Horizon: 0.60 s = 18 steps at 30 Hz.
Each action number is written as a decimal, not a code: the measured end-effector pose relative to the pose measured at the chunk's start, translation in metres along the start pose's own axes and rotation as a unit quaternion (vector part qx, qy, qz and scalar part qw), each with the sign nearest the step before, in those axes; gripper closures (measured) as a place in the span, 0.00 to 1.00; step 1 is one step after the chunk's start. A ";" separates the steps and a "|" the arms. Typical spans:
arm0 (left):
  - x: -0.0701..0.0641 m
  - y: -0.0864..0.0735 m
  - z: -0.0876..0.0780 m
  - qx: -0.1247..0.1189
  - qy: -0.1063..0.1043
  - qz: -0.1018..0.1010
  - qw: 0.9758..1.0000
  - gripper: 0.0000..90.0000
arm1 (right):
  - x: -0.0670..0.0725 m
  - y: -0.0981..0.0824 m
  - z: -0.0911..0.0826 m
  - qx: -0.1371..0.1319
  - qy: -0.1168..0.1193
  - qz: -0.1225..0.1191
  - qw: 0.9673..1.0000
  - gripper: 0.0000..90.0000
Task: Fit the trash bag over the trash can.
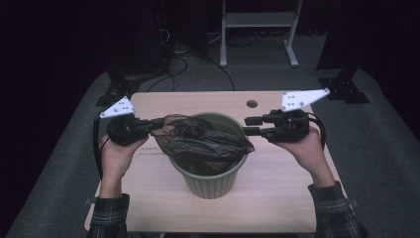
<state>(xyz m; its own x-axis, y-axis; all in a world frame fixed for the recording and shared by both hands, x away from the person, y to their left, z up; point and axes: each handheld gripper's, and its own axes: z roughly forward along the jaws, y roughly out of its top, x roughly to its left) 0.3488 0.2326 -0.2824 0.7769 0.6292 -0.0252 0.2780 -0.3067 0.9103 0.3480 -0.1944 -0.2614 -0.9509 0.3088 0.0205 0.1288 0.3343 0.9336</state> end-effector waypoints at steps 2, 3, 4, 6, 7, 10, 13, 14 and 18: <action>0.000 0.002 -0.002 -0.003 0.000 0.000 1.000 1.00 | -0.018 0.007 0.023 0.004 0.001 0.011 1.000 0.71; 0.001 0.003 -0.002 -0.004 -0.001 0.002 1.000 1.00 | -0.023 0.008 0.032 0.008 0.005 0.012 1.000 0.71; 0.000 0.004 -0.002 -0.005 -0.001 0.002 1.000 1.00 | -0.028 0.009 0.042 0.015 0.015 0.017 1.000 0.71; 0.000 0.005 -0.002 -0.006 -0.002 0.004 1.000 1.00 | -0.034 0.010 0.060 0.018 0.037 0.022 0.999 0.71; 0.000 0.006 -0.002 -0.006 -0.002 0.004 1.000 1.00 | -0.034 0.010 0.060 0.018 0.037 0.022 0.999 0.71; 0.000 0.010 -0.002 -0.009 -0.005 0.008 1.000 1.00 | -0.038 0.010 0.082 0.039 0.055 0.026 0.997 0.71; -0.002 0.014 -0.004 -0.015 -0.009 0.012 1.000 1.00 | -0.038 0.011 0.097 0.070 0.048 0.021 0.996 0.71; -0.003 0.016 -0.004 -0.017 -0.011 0.014 1.000 1.00 | -0.038 0.013 0.104 0.080 0.055 0.018 0.995 0.83; -0.006 0.021 -0.008 -0.021 -0.008 0.022 1.000 1.00 | -0.033 0.017 0.111 0.110 0.051 -0.001 0.993 1.00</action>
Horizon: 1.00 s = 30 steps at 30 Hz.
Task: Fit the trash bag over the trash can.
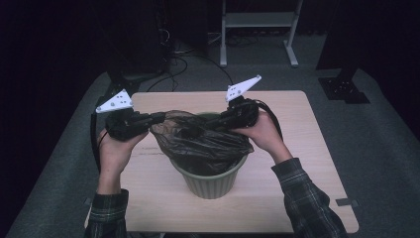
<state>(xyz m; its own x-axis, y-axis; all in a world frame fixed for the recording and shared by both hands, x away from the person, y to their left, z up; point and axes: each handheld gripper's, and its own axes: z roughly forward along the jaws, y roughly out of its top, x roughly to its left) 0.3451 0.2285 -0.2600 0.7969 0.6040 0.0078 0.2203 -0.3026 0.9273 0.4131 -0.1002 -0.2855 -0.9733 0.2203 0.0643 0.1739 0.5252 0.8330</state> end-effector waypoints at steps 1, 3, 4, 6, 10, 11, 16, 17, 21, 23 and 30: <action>0.001 0.001 -0.002 -0.001 0.003 0.000 1.000 1.00 | 0.001 0.001 -0.002 -0.002 -0.019 -0.005 1.000 1.00; 0.001 0.002 -0.003 0.000 0.003 0.000 1.000 1.00 | 0.001 0.002 -0.007 -0.015 -0.025 -0.005 1.000 1.00; 0.001 0.003 0.000 0.002 -0.002 0.004 1.000 1.00 | 0.002 0.004 -0.023 -0.054 -0.035 -0.004 0.998 1.00; 0.000 0.006 0.008 0.007 -0.004 0.013 1.000 1.00 | 0.004 0.010 -0.038 -0.070 -0.052 -0.011 0.996 1.00; 0.002 0.008 0.025 0.021 0.001 0.019 1.000 1.00 | 0.001 0.019 -0.049 -0.065 -0.086 -0.021 0.994 1.00; 0.006 0.008 0.036 0.030 0.009 0.018 0.999 1.00 | -0.006 0.020 -0.048 -0.047 -0.114 -0.021 0.992 1.00; 0.016 0.000 0.054 0.050 0.017 0.012 0.998 1.00 | -0.026 0.010 -0.035 -0.028 -0.128 0.004 0.991 1.00; 0.019 -0.002 0.056 0.049 0.020 0.010 0.999 1.00 | -0.032 0.002 -0.032 -0.034 -0.130 0.018 0.991 0.95; 0.019 -0.001 0.051 0.041 0.021 0.012 0.999 1.00 | -0.037 -0.006 -0.028 -0.052 -0.097 0.038 0.993 0.76; 0.017 0.002 0.045 0.035 0.022 0.018 0.999 1.00 | -0.036 -0.006 -0.026 -0.050 -0.094 0.036 0.994 0.71; 0.009 0.015 0.017 0.008 0.037 0.042 0.998 1.00 | -0.028 -0.001 -0.006 -0.026 -0.062 0.026 0.997 0.82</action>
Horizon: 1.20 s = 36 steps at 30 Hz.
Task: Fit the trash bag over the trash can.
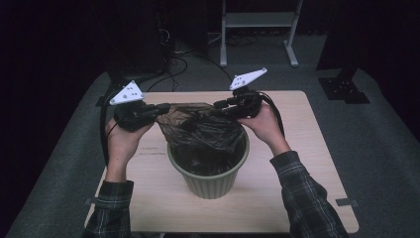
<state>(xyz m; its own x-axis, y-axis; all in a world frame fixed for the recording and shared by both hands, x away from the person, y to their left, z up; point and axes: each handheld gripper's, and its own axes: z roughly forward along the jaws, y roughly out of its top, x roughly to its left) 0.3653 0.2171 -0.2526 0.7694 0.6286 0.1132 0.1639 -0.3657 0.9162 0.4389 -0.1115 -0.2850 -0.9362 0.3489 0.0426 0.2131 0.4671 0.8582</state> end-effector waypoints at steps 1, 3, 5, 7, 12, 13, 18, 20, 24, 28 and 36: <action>0.001 0.001 -0.004 -0.001 0.006 0.001 1.000 1.00 | 0.001 -0.001 0.001 0.009 0.010 -0.005 1.000 0.93; 0.003 0.000 -0.009 -0.002 0.010 0.000 1.000 1.00 | 0.003 -0.003 0.001 0.017 0.006 -0.013 1.000 0.99; 0.006 -0.001 -0.014 -0.002 0.005 -0.003 1.000 1.00 | 0.003 -0.004 -0.001 0.015 0.007 -0.016 1.000 1.00; 0.006 -0.005 -0.012 0.015 0.006 0.002 1.000 1.00 | 0.006 -0.003 -0.012 -0.013 -0.005 -0.021 1.000 1.00; 0.006 -0.013 -0.009 0.015 0.005 -0.008 1.000 1.00 | 0.010 0.002 -0.033 -0.047 -0.057 -0.036 0.997 0.96; 0.009 -0.016 -0.010 0.021 0.015 -0.013 1.000 1.00 | 0.008 0.002 -0.040 -0.043 -0.072 -0.037 0.996 0.98; 0.016 -0.023 -0.019 0.021 0.030 -0.025 0.999 1.00 | -0.001 -0.008 -0.055 -0.039 -0.082 -0.019 0.996 1.00; 0.019 -0.027 -0.022 0.023 0.031 -0.030 0.999 1.00 | -0.007 -0.017 -0.068 -0.057 -0.086 -0.003 0.995 1.00; 0.018 -0.028 -0.020 0.025 0.026 -0.032 0.999 1.00 | -0.007 -0.023 -0.083 -0.100 -0.055 0.017 0.993 0.89; 0.017 -0.029 -0.017 0.026 0.024 -0.033 0.999 1.00 | 0.001 -0.024 -0.086 -0.101 -0.039 0.007 0.994 0.83; 0.016 -0.029 -0.015 0.027 0.021 -0.033 0.999 1.00 | 0.016 -0.020 -0.069 -0.081 -0.002 -0.016 0.997 0.65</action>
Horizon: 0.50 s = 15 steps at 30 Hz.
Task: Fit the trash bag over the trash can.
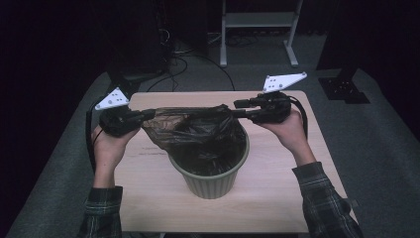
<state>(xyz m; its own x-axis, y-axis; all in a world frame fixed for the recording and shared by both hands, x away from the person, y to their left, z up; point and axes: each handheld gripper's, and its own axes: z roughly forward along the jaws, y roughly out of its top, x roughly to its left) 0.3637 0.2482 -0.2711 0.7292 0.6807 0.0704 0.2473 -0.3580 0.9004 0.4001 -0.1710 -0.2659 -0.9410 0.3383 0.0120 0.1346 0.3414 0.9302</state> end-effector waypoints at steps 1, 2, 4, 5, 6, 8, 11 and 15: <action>0.000 0.000 0.000 0.000 0.000 0.000 1.000 1.00 | 0.000 0.001 0.003 0.002 0.003 -0.004 1.000 0.62; 0.000 0.000 0.000 0.000 -0.002 0.000 1.000 1.00 | 0.001 0.001 0.007 0.004 0.000 -0.009 1.000 0.59; 0.000 0.000 0.000 0.002 -0.002 0.001 1.000 1.00 | 0.002 0.002 0.011 0.007 0.000 -0.012 1.000 0.59; 0.000 0.000 0.001 0.003 -0.005 0.002 1.000 1.00 | 0.003 0.005 0.019 0.009 0.009 -0.016 1.000 0.54; -0.001 0.000 0.002 0.004 -0.007 0.003 1.000 1.00 | 0.004 0.006 0.024 0.009 0.012 -0.020 1.000 0.54; -0.003 0.000 0.004 0.004 -0.012 0.005 1.000 1.00 | 0.006 0.008 0.032 0.007 0.009 -0.025 1.000 0.51; -0.005 0.001 0.006 0.006 -0.015 0.008 1.000 1.00 | 0.006 0.010 0.041 0.011 0.019 -0.024 0.999 0.75; -0.004 0.001 0.009 0.008 -0.013 0.004 1.000 1.00 | 0.007 0.009 0.042 0.005 0.021 -0.024 0.999 0.89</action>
<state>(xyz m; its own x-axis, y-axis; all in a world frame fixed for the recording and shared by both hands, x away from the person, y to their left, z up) 0.3665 0.2397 -0.2744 0.7477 0.6608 0.0652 0.2521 -0.3734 0.8928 0.4077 -0.1290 -0.2728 -0.9587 0.2840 -0.0159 0.0926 0.3644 0.9266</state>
